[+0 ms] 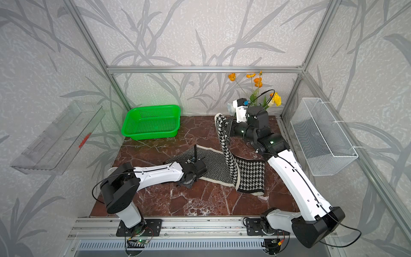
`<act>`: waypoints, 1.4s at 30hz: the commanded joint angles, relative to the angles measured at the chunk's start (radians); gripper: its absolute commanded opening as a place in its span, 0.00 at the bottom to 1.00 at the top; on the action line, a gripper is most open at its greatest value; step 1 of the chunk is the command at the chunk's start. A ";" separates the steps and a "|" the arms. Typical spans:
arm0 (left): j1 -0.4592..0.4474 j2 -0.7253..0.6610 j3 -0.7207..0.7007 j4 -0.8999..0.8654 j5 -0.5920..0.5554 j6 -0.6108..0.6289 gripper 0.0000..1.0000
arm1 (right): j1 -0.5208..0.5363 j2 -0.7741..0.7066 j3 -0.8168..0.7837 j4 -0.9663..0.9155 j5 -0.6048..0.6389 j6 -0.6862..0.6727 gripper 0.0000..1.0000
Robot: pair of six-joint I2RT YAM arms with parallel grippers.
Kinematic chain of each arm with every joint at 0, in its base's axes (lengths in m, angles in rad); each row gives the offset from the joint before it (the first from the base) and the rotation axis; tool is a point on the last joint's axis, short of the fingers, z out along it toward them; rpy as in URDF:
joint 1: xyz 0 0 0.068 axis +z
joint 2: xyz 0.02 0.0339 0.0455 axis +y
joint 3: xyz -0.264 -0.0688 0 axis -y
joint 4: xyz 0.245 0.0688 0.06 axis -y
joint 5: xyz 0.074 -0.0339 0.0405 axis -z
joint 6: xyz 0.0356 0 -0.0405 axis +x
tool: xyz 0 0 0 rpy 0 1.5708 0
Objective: Roll up the scarf and place it into the basket
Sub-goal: Fold the scarf at the center of the board.
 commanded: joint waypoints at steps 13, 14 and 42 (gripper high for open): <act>0.114 0.017 -0.105 0.203 0.203 0.071 0.67 | 0.004 -0.006 -0.014 0.040 0.015 -0.008 0.14; 0.116 0.025 -0.107 0.202 0.210 0.072 0.64 | 0.004 -0.006 -0.014 0.040 0.017 -0.010 0.14; 0.134 -0.053 -0.195 0.274 0.440 -0.024 0.00 | 0.004 0.022 -0.015 0.013 0.069 -0.061 0.15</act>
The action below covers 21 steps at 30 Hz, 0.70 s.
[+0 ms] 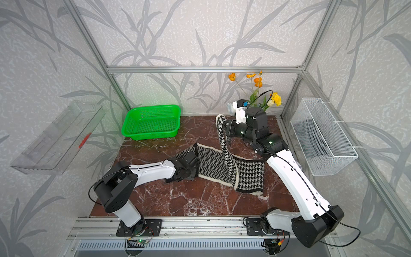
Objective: Roll up the scarf and place it into the basket
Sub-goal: Fold the scarf at the center of the board.
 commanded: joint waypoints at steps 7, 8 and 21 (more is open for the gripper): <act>-0.011 -0.238 0.072 -0.268 0.177 -0.049 0.00 | -0.005 0.023 0.020 0.003 0.068 -0.065 0.15; -0.011 -0.262 0.098 -0.283 0.194 -0.049 0.00 | -0.009 0.025 0.023 0.003 0.066 -0.066 0.15; 0.001 -0.475 0.199 -0.115 0.430 -0.248 0.00 | -0.087 0.072 0.086 -0.001 0.033 -0.098 0.15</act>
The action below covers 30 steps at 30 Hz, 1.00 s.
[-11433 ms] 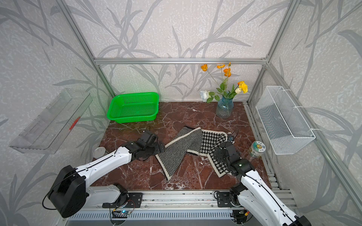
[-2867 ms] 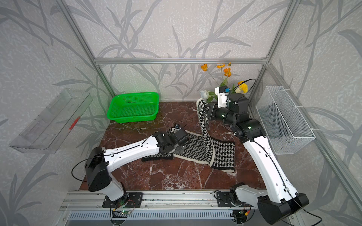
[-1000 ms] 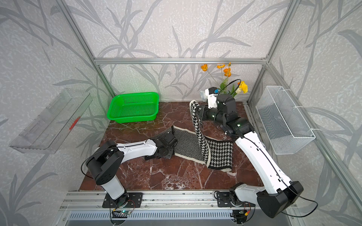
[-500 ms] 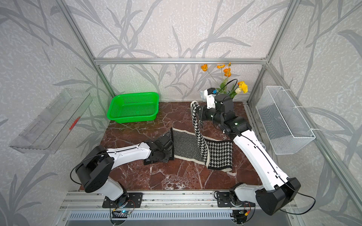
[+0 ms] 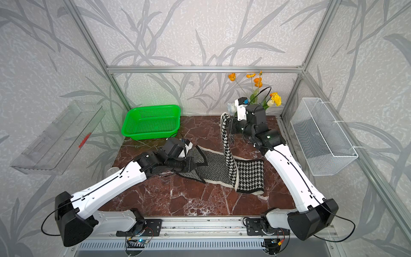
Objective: Roll up the scarf and place it into the basket
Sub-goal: Fold the scarf at the center of the board.
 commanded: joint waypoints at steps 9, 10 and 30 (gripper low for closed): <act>0.068 -0.081 0.054 0.255 0.193 -0.183 0.00 | -0.130 0.012 0.101 -0.006 -0.054 -0.011 0.14; 0.080 -0.077 0.059 0.273 0.202 -0.201 0.00 | -0.131 0.015 0.107 -0.007 -0.059 -0.011 0.14; 0.935 -0.106 -0.254 0.427 0.673 -0.310 0.00 | 0.082 0.109 0.121 0.096 -0.058 0.061 0.12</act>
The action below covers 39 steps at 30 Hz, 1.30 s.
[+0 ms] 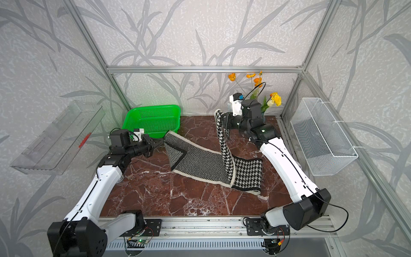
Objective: Roll up the scarf and place it into the basket
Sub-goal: Fold the scarf at the center of the board.
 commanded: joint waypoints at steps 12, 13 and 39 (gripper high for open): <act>0.276 0.204 -0.051 -0.125 0.186 0.196 0.00 | 0.135 0.081 0.069 0.109 0.050 0.029 0.12; 0.287 0.221 -0.055 -0.126 0.185 0.203 0.01 | 0.144 0.087 0.071 0.114 0.052 0.031 0.12; 0.412 0.436 0.066 -0.236 -0.041 0.333 0.27 | 0.371 0.318 0.321 0.110 0.117 0.020 0.12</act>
